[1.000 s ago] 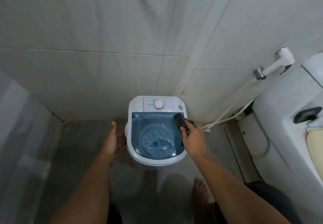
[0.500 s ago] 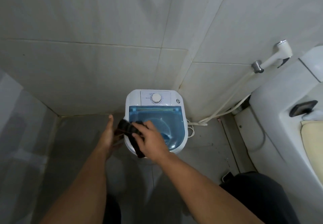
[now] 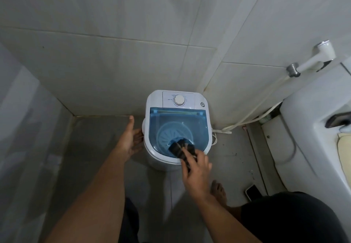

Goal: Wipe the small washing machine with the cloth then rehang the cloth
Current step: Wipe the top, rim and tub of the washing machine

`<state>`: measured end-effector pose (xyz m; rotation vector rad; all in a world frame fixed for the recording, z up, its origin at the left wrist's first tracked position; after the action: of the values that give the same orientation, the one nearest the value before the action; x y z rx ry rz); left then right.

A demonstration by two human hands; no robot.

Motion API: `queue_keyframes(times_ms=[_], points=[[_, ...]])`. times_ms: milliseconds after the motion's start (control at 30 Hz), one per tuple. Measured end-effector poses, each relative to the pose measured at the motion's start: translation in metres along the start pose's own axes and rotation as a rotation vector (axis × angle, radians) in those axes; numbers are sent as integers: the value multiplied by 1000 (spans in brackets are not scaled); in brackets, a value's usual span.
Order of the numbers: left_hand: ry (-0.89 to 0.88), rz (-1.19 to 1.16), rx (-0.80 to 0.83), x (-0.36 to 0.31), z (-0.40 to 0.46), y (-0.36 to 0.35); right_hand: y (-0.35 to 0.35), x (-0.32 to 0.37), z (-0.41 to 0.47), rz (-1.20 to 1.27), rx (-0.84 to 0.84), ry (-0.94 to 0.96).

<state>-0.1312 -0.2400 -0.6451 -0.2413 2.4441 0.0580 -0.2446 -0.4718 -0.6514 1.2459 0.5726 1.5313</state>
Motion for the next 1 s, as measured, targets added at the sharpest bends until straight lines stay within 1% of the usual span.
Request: queue_keyframes(times_ms=[100,167,200,233,300,333,400,467,500,533,600,667,733,800,867,900,933,967,1000], points=[[0,13,5,-1,2,1,-14,39,-6,-25,53,97],[4,20,12,-2,4,2,-22,63,2,27,95,167],[10,22,20,-2,6,2,-25,71,7,109,131,188],[12,25,25,-2,8,4,-25,77,15,245,175,170],[7,32,19,-1,13,6,-19,72,36,548,215,23],[4,36,12,0,14,7,-9,63,49,637,171,-75],[7,41,4,0,14,7,14,29,74,697,2,-244],[9,30,8,0,12,5,38,-16,91,640,-137,-338],[11,24,13,0,12,4,46,-38,96,571,-168,-369],[11,19,20,-1,11,3,50,-58,96,488,-164,-398],[14,13,21,0,11,3,45,-80,87,340,-70,-409],[16,5,28,1,12,3,30,-75,69,148,19,-277],[16,3,27,1,14,3,16,-55,51,-32,39,-155],[19,-4,13,2,18,5,8,-27,42,-99,23,-99],[26,-17,13,4,21,9,0,4,38,-95,64,0],[29,-18,13,4,21,10,-7,19,38,-93,127,60],[34,-22,14,4,23,11,-12,33,42,-33,229,108],[43,-25,12,5,25,13,-18,46,49,84,370,120],[50,-31,17,5,25,11,-24,58,57,238,554,103]])
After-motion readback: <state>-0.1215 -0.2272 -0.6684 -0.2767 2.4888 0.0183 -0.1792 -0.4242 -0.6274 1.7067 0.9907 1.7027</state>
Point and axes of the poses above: each hand's wrist, its own z-axis towards the middle knuckle, its own y-axis out of the back of the hand, x = y × z, the point moved 6 cm from there along z, towards the middle knuckle, and after that the axes turned 9 degrees about -x, right-handed, at the moved point
